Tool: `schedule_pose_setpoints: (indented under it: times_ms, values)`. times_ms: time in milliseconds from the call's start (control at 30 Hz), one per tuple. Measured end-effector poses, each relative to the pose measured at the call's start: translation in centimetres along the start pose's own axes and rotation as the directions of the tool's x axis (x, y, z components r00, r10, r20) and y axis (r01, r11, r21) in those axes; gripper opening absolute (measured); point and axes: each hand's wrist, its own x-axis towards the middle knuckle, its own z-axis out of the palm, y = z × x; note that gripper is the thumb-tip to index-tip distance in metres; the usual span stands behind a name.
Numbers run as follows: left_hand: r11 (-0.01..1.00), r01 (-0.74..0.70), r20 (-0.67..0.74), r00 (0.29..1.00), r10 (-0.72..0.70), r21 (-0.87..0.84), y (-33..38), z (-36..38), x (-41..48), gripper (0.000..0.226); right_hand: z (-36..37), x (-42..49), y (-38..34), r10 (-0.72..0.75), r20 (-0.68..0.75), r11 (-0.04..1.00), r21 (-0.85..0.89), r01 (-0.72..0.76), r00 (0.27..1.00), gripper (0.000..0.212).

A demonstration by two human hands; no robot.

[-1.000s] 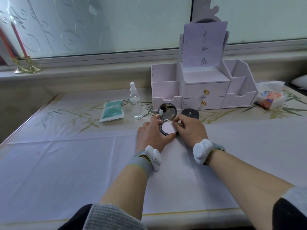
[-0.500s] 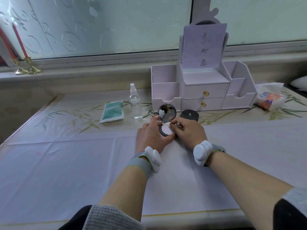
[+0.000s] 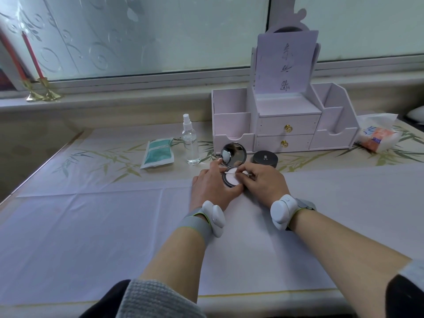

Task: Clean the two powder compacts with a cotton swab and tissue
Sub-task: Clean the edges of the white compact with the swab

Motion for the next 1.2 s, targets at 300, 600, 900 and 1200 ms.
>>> schedule_pose_setpoints:
  times_ms: [300, 600, 900, 1200]
  values:
    - [1.000, -0.006, -0.002, 1.000, 0.006, -0.010, -0.39, 0.05, -0.03, 0.082, 0.08, -0.09, -0.14, -0.020, 0.005, 1.000, 0.011, 0.019, 1.000, 0.010]
    - [1.000, -0.009, 0.004, 1.000, 0.009, -0.016, -0.22, -0.08, -0.03, 0.083, -0.27, -0.31, -0.13, -0.017, 0.010, 0.999, 0.031, 0.017, 1.000, 0.006]
    - [1.000, -0.008, 0.004, 1.000, 0.008, 0.008, -0.14, -0.02, 0.06, 0.083, -0.32, -0.17, -0.12, -0.038, 0.015, 0.999, 0.015, 0.038, 0.999, 0.008]
    - [1.000, -0.010, 0.004, 1.000, 0.010, 0.014, -0.21, 0.00, -0.03, 0.082, -0.36, -0.25, 0.13, -0.053, 0.018, 0.997, 0.062, 0.052, 0.998, 0.003]
